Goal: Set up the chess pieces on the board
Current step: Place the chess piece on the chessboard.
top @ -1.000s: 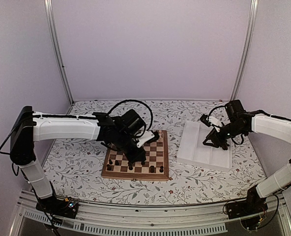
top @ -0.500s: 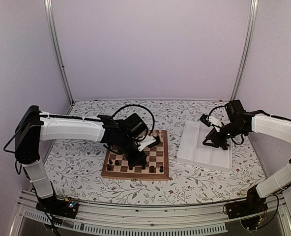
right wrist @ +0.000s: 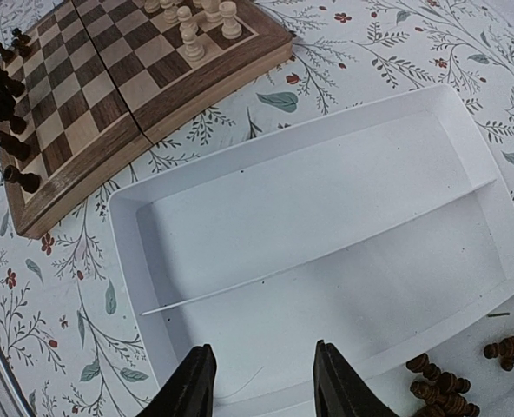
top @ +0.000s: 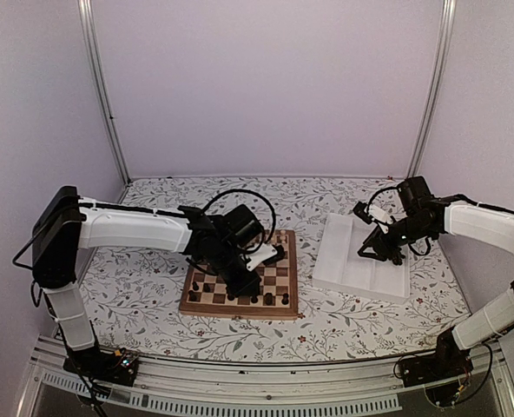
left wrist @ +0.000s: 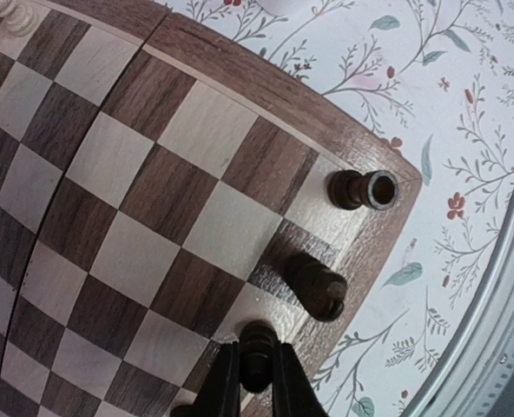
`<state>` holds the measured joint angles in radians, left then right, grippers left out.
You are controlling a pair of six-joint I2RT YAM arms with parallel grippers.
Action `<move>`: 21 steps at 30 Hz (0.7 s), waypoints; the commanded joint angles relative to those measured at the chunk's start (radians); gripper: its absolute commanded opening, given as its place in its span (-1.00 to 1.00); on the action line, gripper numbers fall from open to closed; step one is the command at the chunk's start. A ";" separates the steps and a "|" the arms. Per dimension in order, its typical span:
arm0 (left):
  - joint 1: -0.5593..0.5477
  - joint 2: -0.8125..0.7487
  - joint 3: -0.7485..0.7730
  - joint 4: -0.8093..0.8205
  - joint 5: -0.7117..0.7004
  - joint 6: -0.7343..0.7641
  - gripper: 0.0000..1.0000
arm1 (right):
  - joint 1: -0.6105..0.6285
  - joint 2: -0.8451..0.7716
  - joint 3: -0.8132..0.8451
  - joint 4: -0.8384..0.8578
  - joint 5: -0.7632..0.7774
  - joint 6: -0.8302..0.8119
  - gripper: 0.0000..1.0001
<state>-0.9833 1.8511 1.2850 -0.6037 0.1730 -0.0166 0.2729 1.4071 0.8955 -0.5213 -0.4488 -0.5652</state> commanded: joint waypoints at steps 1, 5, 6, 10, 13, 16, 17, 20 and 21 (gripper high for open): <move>-0.026 0.036 0.032 0.011 0.019 -0.009 -0.76 | 0.002 -0.002 -0.010 0.017 -0.017 -0.004 -0.18; -0.032 0.051 0.042 -0.005 0.019 -0.009 -0.66 | 0.001 0.002 -0.010 0.017 -0.018 -0.004 -0.18; -0.032 0.053 0.043 -0.012 0.017 -0.009 -0.62 | 0.002 0.003 -0.009 0.018 -0.019 -0.004 -0.18; -0.035 0.046 0.043 -0.025 0.013 -0.009 -0.51 | 0.000 0.003 -0.009 0.018 -0.020 -0.004 -0.17; -0.034 0.038 0.045 -0.031 0.007 -0.009 -0.50 | 0.001 0.001 -0.009 0.018 -0.021 -0.004 -0.17; -0.035 0.034 0.050 -0.034 0.004 -0.009 -0.49 | 0.001 0.000 -0.009 0.017 -0.022 -0.004 -0.17; -0.034 0.034 0.052 -0.035 0.005 -0.009 -0.49 | 0.002 0.000 -0.009 0.017 -0.022 -0.003 -0.17; -0.034 0.030 0.061 -0.041 0.007 -0.009 -0.49 | 0.001 -0.004 -0.009 0.015 -0.022 -0.004 -0.18; -0.034 0.027 0.065 -0.047 0.005 -0.008 -0.48 | 0.000 -0.005 -0.008 0.015 -0.023 -0.002 -0.17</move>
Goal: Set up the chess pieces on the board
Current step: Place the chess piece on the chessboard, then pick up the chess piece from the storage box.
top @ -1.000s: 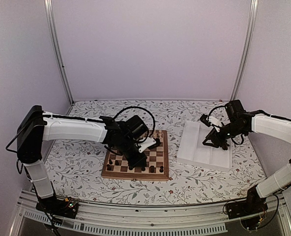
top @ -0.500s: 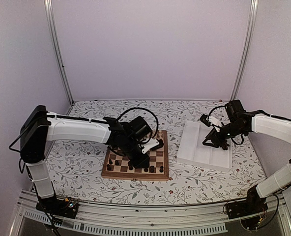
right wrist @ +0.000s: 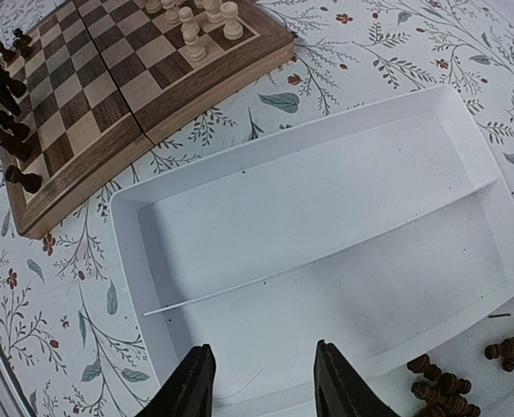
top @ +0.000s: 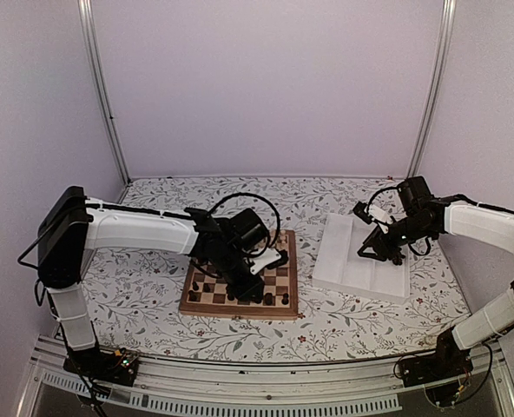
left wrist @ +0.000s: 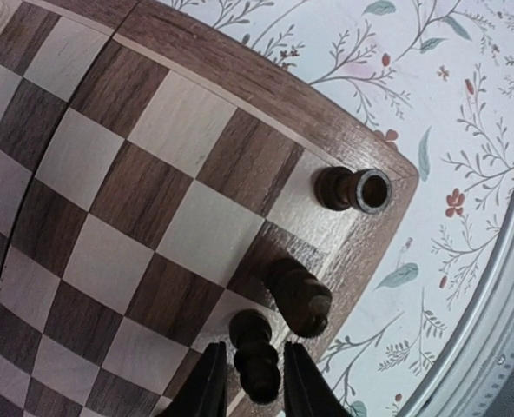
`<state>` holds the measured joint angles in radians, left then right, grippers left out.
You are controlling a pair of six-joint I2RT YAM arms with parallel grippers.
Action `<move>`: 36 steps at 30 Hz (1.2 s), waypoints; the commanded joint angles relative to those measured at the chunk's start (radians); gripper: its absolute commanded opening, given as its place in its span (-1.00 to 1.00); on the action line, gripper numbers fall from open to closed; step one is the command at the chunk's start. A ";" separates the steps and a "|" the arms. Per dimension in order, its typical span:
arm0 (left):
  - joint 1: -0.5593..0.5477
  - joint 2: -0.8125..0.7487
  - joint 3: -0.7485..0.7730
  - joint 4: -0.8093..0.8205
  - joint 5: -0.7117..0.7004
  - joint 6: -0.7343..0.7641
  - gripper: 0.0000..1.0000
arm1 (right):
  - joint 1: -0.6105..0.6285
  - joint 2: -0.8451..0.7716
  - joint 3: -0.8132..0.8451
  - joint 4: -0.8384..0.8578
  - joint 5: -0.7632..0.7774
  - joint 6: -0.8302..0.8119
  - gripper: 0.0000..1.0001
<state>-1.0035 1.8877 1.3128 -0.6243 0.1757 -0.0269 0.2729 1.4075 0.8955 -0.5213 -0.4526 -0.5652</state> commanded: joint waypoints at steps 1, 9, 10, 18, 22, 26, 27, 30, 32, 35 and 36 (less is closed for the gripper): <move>-0.014 -0.015 0.042 -0.032 -0.002 0.005 -0.45 | 0.001 -0.009 -0.005 0.013 -0.019 -0.001 -0.17; -0.011 -0.152 0.068 -0.075 -0.163 0.085 -0.32 | -0.111 -0.039 0.039 -0.026 0.078 -0.017 -0.15; -0.011 -0.165 0.079 -0.077 -0.188 0.095 -0.31 | -0.131 -0.041 0.045 -0.037 0.091 -0.032 -0.15; -0.011 -0.319 0.007 0.308 -0.255 0.112 -0.19 | -0.212 0.010 0.102 -0.106 0.281 -0.158 -0.13; -0.011 -0.356 -0.088 0.539 -0.280 0.065 -0.03 | -0.262 0.123 0.219 -0.140 0.295 -0.088 -0.18; -0.011 -0.325 -0.074 0.549 -0.248 0.046 -0.02 | -0.265 0.246 0.285 -0.155 0.310 -0.028 -0.19; -0.011 -0.315 -0.068 0.538 -0.232 0.044 -0.02 | -0.265 0.265 0.298 -0.156 0.319 -0.021 -0.19; -0.012 -0.289 -0.070 0.526 -0.164 0.030 -0.01 | -0.265 0.346 0.331 -0.159 0.339 -0.002 -0.23; -0.014 -0.269 -0.074 0.521 -0.120 0.019 -0.01 | -0.265 0.387 0.351 -0.156 0.343 0.001 -0.29; -0.019 -0.238 -0.068 0.503 -0.096 -0.001 -0.01 | -0.266 0.438 0.372 -0.148 0.346 0.004 -0.31; -0.020 -0.230 -0.066 0.502 -0.092 -0.005 -0.01 | -0.266 0.453 0.379 -0.148 0.342 0.005 -0.31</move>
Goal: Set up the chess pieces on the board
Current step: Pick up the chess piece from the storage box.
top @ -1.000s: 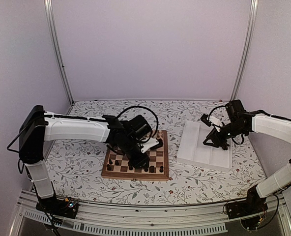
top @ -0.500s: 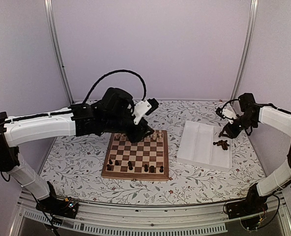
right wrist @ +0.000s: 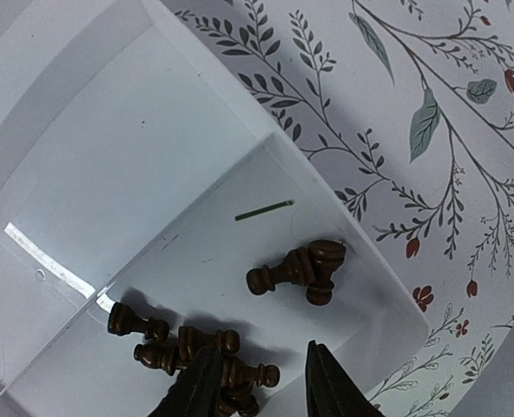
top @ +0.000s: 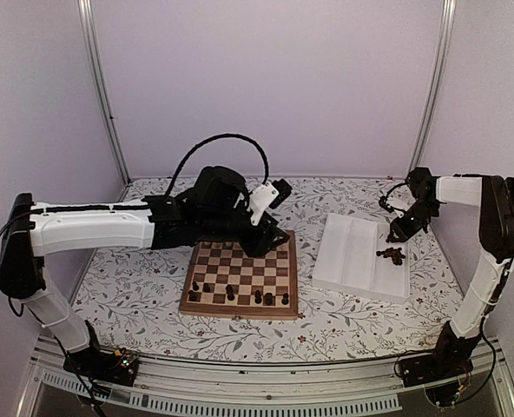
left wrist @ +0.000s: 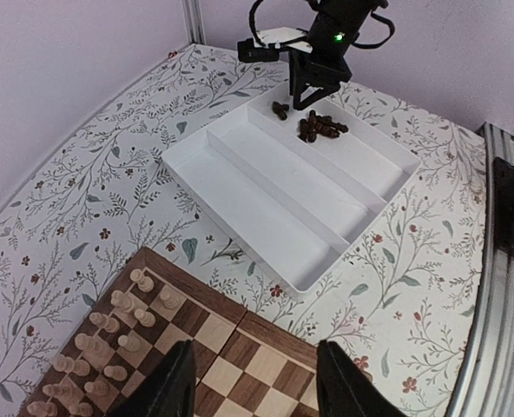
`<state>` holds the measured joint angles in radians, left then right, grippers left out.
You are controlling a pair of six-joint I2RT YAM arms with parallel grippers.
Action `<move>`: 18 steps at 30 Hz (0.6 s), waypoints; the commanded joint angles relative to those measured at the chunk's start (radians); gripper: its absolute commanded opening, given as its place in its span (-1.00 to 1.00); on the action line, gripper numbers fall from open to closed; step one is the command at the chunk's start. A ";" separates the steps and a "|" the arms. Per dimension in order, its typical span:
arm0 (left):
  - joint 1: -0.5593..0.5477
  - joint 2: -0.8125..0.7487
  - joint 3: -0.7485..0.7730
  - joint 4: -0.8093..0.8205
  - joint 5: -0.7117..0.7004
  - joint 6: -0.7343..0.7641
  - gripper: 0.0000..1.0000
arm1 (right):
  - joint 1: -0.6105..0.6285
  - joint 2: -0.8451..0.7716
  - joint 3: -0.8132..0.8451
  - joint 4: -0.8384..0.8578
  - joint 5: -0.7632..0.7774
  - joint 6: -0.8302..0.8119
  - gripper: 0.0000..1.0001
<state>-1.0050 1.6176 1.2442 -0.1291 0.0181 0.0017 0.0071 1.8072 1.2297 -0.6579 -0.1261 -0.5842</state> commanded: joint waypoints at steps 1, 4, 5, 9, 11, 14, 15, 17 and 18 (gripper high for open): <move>-0.021 0.045 0.003 0.006 0.071 -0.036 0.00 | 0.001 0.068 0.052 -0.016 0.006 0.024 -0.31; -0.024 0.053 0.004 0.007 0.081 -0.038 0.00 | 0.001 0.080 0.054 -0.034 -0.043 0.018 -0.31; -0.023 0.053 0.006 0.006 0.083 -0.035 0.00 | 0.001 0.072 0.048 -0.041 -0.063 0.012 -0.31; -0.023 0.051 0.007 0.004 0.095 -0.010 -0.03 | 0.001 0.014 0.007 -0.068 -0.135 -0.083 -0.30; -0.023 0.056 0.014 0.001 0.098 -0.004 -0.03 | 0.000 -0.006 -0.005 -0.081 -0.130 -0.130 -0.29; -0.023 0.070 0.026 -0.006 0.102 -0.003 -0.03 | 0.001 0.006 -0.002 -0.098 -0.112 -0.176 -0.29; -0.024 0.076 0.032 -0.013 0.103 -0.003 -0.03 | 0.001 0.017 -0.002 -0.090 -0.098 -0.181 -0.29; -0.023 0.083 0.043 -0.022 0.103 -0.004 -0.03 | 0.001 0.026 0.003 -0.068 -0.077 -0.162 -0.30; -0.023 0.086 0.045 -0.025 0.105 -0.007 -0.03 | 0.001 0.031 0.012 -0.059 -0.067 -0.148 -0.30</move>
<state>-1.0126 1.6802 1.2530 -0.1413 0.1059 -0.0113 0.0071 1.8385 1.2354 -0.7277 -0.2169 -0.7151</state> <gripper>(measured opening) 0.484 0.353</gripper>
